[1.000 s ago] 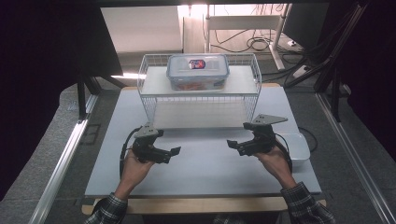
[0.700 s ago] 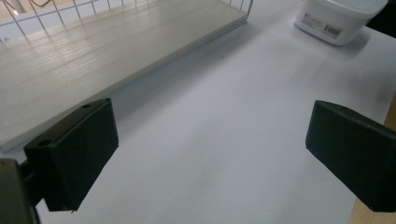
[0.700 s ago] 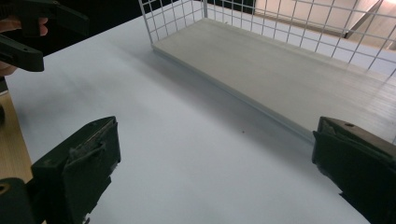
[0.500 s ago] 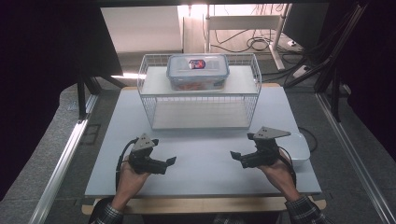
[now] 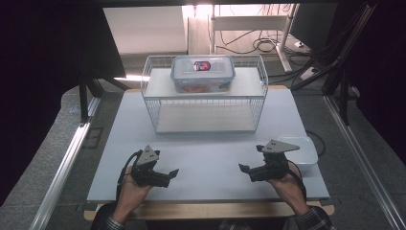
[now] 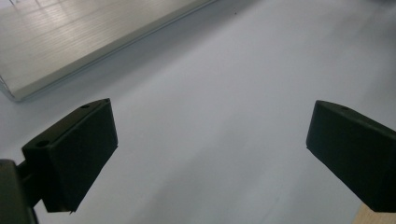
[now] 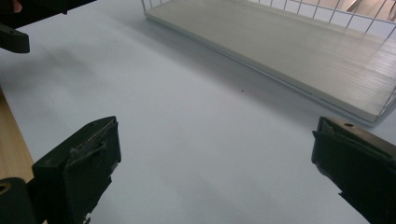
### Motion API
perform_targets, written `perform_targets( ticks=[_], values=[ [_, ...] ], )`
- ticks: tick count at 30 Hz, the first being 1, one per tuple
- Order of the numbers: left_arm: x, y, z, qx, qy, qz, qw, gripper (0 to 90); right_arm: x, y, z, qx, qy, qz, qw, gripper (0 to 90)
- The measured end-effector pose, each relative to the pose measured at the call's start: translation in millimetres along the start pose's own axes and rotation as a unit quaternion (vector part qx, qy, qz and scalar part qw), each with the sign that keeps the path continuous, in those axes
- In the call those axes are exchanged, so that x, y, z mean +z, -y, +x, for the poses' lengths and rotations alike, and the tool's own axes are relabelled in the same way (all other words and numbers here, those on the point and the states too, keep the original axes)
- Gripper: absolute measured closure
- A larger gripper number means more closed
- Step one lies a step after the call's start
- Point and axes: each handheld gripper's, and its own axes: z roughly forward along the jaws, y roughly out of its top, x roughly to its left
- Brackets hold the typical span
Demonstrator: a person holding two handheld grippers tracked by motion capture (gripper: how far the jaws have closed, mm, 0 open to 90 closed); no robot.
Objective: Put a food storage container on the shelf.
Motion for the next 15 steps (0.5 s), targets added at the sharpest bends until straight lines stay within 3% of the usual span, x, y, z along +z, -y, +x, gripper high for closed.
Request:
perform_targets(
  ticks=[10,15],
  values=[
    [3.8,13.7,-0.3,0.0,-0.007,0.017,0.9998,1.4,5.0,14.4,1.2,-0.006,0.002,0.024,0.9997,1.4],
    [4.5,13.8,-0.9,0.003,-0.008,0.017,0.9998,1.4,4.8,13.7,0.1,0.012,0.005,0.031,0.9994,1.3]
  ],
)
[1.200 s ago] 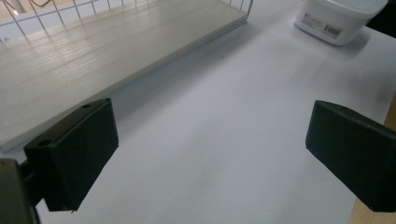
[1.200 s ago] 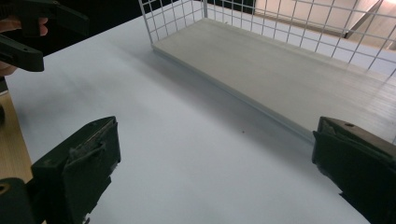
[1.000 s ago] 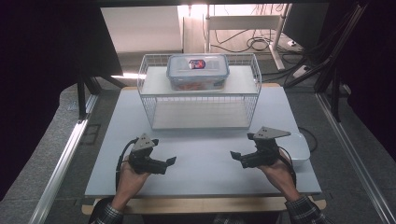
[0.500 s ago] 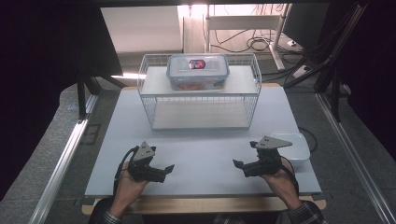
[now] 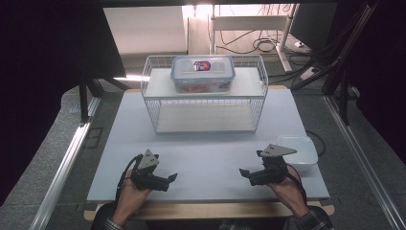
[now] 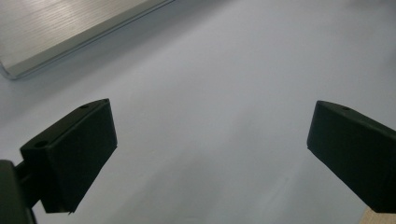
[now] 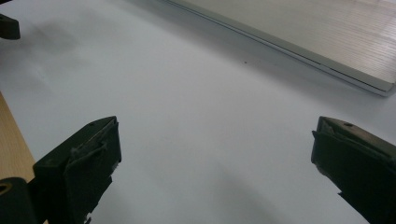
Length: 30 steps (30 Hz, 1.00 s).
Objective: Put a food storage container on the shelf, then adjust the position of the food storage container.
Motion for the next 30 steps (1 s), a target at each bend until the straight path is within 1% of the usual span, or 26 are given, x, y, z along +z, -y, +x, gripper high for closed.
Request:
perform_targets(
  ticks=[1,3,4,6,8,10,13,15,16,18,19,21,22,24,26,29,30],
  values=[
    [0.2,0.1,0.2,0.0,0.0,0.0,1.0,1.4,-0.8,-1.2,0.3,0.004,0.001,0.004,1.0,0.8],
    [0.5,0.3,0.6,-0.001,0.001,0.001,1.0,1.3,-1.5,-2.2,0.5,0.005,0.002,0.004,1.0,0.3],
    [1.2,1.0,1.6,-0.005,0.005,0.002,1.0,1.3,-3.6,-4.6,1.4,0.004,0.011,0.001,0.9999,0.0],
    [1.8,1.7,2.1,-0.006,0.007,0.002,1.0,1.3,-4.8,-6.9,1.2,0.005,0.028,0.007,0.9996,0.0],
    [2.0,1.7,2.0,-0.006,0.007,0.002,1.0,1.4,-7.1,-8.0,-1.4,0.003,0.033,0.012,0.9994,0.5],
    [2.3,1.6,1.5,-0.005,0.007,0.002,1.0,1.3,-12.0,-9.6,-5.7,0.005,0.05,0.014,0.9986,6.9],
    [3.0,1.6,1.2,-0.002,0.007,0.005,1.0,1.3,-23.4,-11.5,-17.7,0.014,0.078,0.008,0.9968,24.2],
    [3.5,1.7,1.1,-0.002,0.006,0.007,1.0,1.3,-32.5,-10.6,-28.4,0.027,0.1,0.001,0.9946,37.6],
    [3.6,1.7,1.1,-0.002,0.007,0.007,1.0,1.3,-37.2,-9.9,-34.5,0.038,0.104,-0.001,0.9938,42.4],
    [3.6,1.7,1.1,-0.002,0.008,0.006,0.9999,1.4,-46.8,-7.7,-47.2,0.055,0.113,-0.01,0.9919,55.3],
    [3.6,1.6,1.1,-0.001,0.008,0.007,0.9999,1.4,-51.5,-6.5,-53.6,0.058,0.121,-0.012,0.9909,60.6],
    [4.1,1.7,0.9,-0.001,0.008,0.008,0.9999,1.4,-61.0,-3.3,-65.1,0.061,0.151,-0.016,0.9864,73.3],
    [4.3,1.7,0.7,0.0,0.008,0.009,0.9999,1.5,-66.6,-1.0,-72.3,0.065,0.169,-0.016,0.9833,77.4],
    [5.0,1.7,0.3,0.002,0.008,0.011,0.9999,1.5,-74.7,3.0,-81.6,0.071,0.193,-0.022,0.9783,85.8],
    [5.3,1.6,0.0,0.003,0.008,0.011,0.9999,1.6,-83.3,7.3,-91.9,0.08,0.214,-0.025,0.9732,89.0],
    [5.3,1.6,-0.2,0.002,0.009,0.011,0.9999,1.6,-92.6,14.8,-105.6,0.102,0.243,-0.017,0.9644,89.3],
    [5.2,1.6,-0.1,0.002,0.008,0.011,0.9999,1.7,-94.9,17.6,-109.8,0.111,0.249,-0.017,0.962,89.4]
  ],
)
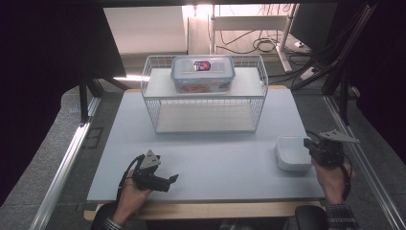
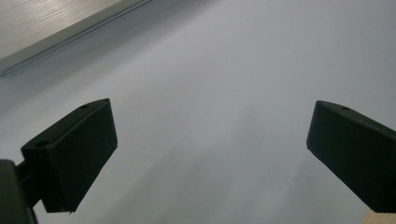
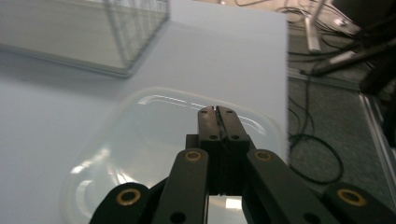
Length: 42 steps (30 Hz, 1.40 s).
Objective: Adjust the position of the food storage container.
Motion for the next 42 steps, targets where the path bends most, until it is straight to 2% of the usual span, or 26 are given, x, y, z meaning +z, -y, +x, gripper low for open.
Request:
perform_targets(
  ticks=[2,9,14,17,20,21,23,25,26,29,30,31,32,34,35,36,42],
  values=[
    [0.2,0.0,0.1,0.001,0.0,0.0,1.0,1.7,-0.1,2.5,-8.2,0.014,0.004,0.001,0.9999,89.4],
    [0.8,0.6,1.0,0.001,0.0,0.004,1.0,2.0,2.6,11.3,-25.7,0.022,0.043,0.019,0.9987,89.1],
    [1.0,0.9,1.2,0.001,0.0,0.005,1.0,2.1,6.0,16.9,-32.3,0.029,0.056,0.03,0.9976,88.9],
    [1.4,1.1,1.2,0.001,0.0,0.006,1.0,2.1,6.4,17.9,-34.0,0.032,0.057,0.032,0.9974,88.9],
    [1.5,1.1,1.2,0.002,0.001,0.007,1.0,2.3,9.3,20.3,-35.4,0.036,0.052,0.042,0.9971,88.9],
    [1.6,1.2,1.1,0.002,0.002,0.007,1.0,2.7,11.5,21.5,-35.4,0.04,0.044,0.047,0.9971,89.1],
    [1.8,1.2,1.1,0.003,0.002,0.008,1.0,2.8,12.0,21.6,-34.5,0.04,0.046,0.049,0.997,89.1],
    [2.3,1.2,1.0,0.002,0.003,0.009,1.0,3.0,12.1,21.0,-32.6,0.043,0.037,0.051,0.9971,89.1],
    [2.5,1.3,1.0,0.001,0.004,0.009,1.0,3.0,13.2,20.6,-28.3,0.041,0.027,0.051,0.9975,89.1],
    [2.3,1.3,1.1,0.001,0.004,0.008,1.0,3.0,14.9,19.0,-22.4,0.035,0.018,0.054,0.9978,89.1],
    [2.4,1.4,1.1,0.001,0.005,0.008,1.0,3.1,16.6,17.7,-16.3,0.032,0.003,0.056,0.9979,89.1],
    [2.4,1.4,1.1,0.001,0.005,0.008,1.0,3.1,16.6,17.7,-16.3,0.032,0.003,0.056,0.9979,89.1],
    [2.7,1.6,1.3,0.001,0.005,0.009,0.9999,3.1,18.5,16.4,-9.5,0.025,-0.007,0.06,0.9979,89.1],
    [2.7,1.5,1.2,0.0,0.004,0.01,0.9999,3.1,20.0,15.0,-2.3,0.021,-0.022,0.065,0.9974,89.1],
    [2.7,1.5,1.2,0.0,0.004,0.01,0.9999,3.1,20.0,15.0,-2.3,0.021,-0.022,0.065,0.9974,89.1],
    [2.8,1.5,1.1,0.001,0.004,0.01,0.9999,3.1,21.3,14.1,4.2,0.017,-0.035,0.068,0.997,89.1],
    [3.3,1.5,0.8,0.001,0.004,0.011,0.9999,3.1,23.3,11.6,21.9,-0.001,-0.064,0.077,0.995,89.1]
  ],
)
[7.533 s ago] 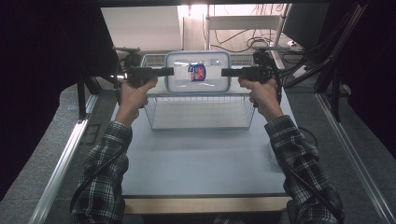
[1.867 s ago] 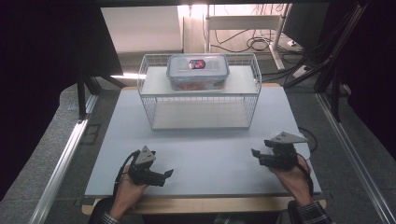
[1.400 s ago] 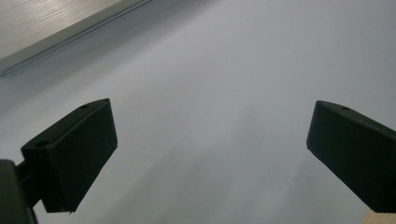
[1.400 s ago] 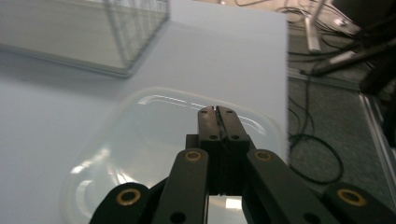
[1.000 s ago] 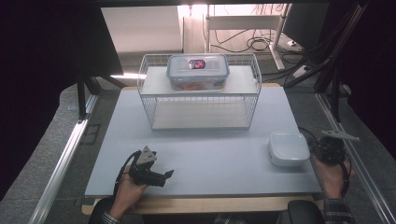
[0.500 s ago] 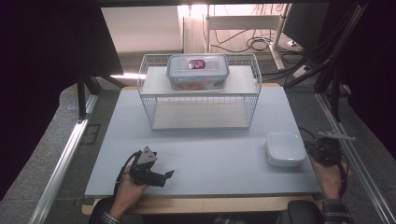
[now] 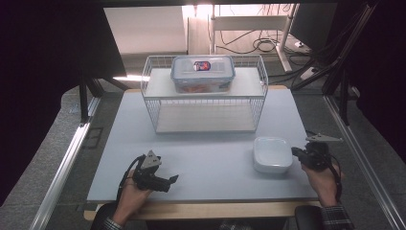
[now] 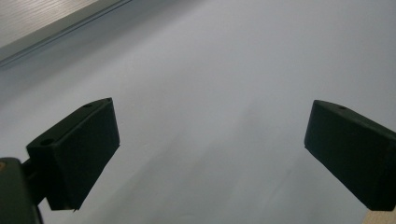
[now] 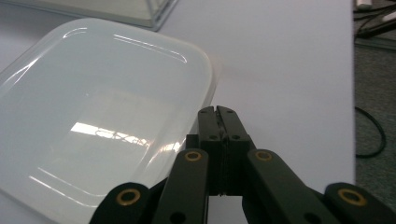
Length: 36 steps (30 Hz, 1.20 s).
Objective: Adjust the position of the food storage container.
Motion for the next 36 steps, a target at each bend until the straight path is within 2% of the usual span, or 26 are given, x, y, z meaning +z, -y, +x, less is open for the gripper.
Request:
perform_targets(
  ticks=[10,11,12,13,14,16,17,18,19,22,25,26,27,28,31,32,33,36],
  values=[
    [0.7,0.1,-0.3,0.0,-0.002,0.001,1.0,3.1,9.0,-5.6,31.5,-0.019,-0.051,0.009,0.9985,89.0],
    [0.7,0.1,-0.3,0.0,-0.002,0.001,1.0,3.1,9.0,-5.6,31.5,-0.019,-0.051,0.009,0.9985,89.0],
    [0.7,0.0,-0.2,0.0,-0.001,0.002,1.0,3.1,11.7,-7.3,39.0,-0.027,-0.058,0.009,0.9979,89.0],
    [0.7,0.0,-0.2,0.0,-0.001,0.002,1.0,3.1,11.7,-7.3,39.0,-0.027,-0.058,0.009,0.9979,89.0],
    [0.9,0.0,-0.2,0.0,-0.001,0.002,1.0,3.1,15.0,-9.5,48.5,-0.04,-0.065,0.01,0.997,88.9],
    [1.1,0.0,0.0,0.0,-0.001,0.003,1.0,3.1,18.7,-12.1,58.4,-0.052,-0.072,0.011,0.996,88.8],
    [1.1,0.0,0.0,0.0,-0.001,0.003,1.0,3.1,18.7,-12.1,58.4,-0.052,-0.072,0.011,0.996,88.8],
    [1.3,0.0,0.1,0.001,0.0,0.005,1.0,3.1,23.2,-15.0,67.7,-0.065,-0.079,0.01,0.9947,88.7],
    [1.3,0.0,0.1,0.001,0.0,0.005,1.0,3.1,23.2,-15.0,67.7,-0.065,-0.079,0.01,0.9947,88.7],
    [1.7,-0.1,0.0,0.001,0.0,0.005,1.0,3.1,31.7,-20.7,86.8,-0.084,-0.098,0.011,0.9916,88.5],
    [2.3,0.0,-0.1,-0.002,0.001,0.004,1.0,3.1,35.0,-22.7,94.2,-0.092,-0.106,0.01,0.99,88.5],
    [2.2,0.1,0.2,0.0,0.0,0.007,1.0,3.0,38.7,-24.4,102.5,-0.104,-0.114,0.011,0.988,88.4],
    [2.2,0.1,0.2,0.0,0.0,0.007,1.0,3.0,38.7,-24.4,102.5,-0.104,-0.114,0.011,0.988,88.4],
    [2.0,0.0,0.3,0.0,-0.001,0.006,1.0,3.0,42.3,-26.0,111.0,-0.112,-0.124,0.016,0.9859,88.3],
    [1.9,0.1,0.4,-0.002,-0.001,0.006,1.0,3.0,45.1,-27.3,116.8,-0.116,-0.133,0.018,0.9841,88.0],
    [1.9,0.3,0.5,-0.002,-0.002,0.006,1.0,3.0,48.2,-28.9,124.4,-0.12,-0.144,0.022,0.982,87.9],
    [1.9,0.3,0.5,-0.002,-0.002,0.006,1.0,3.0,48.2,-28.9,124.4,-0.12,-0.144,0.022,0.982,87.9],
    [1.7,0.3,0.5,-0.002,-0.002,0.006,1.0,3.0,52.4,-31.6,136.9,-0.124,-0.164,0.026,0.9782,87.4]
  ],
)
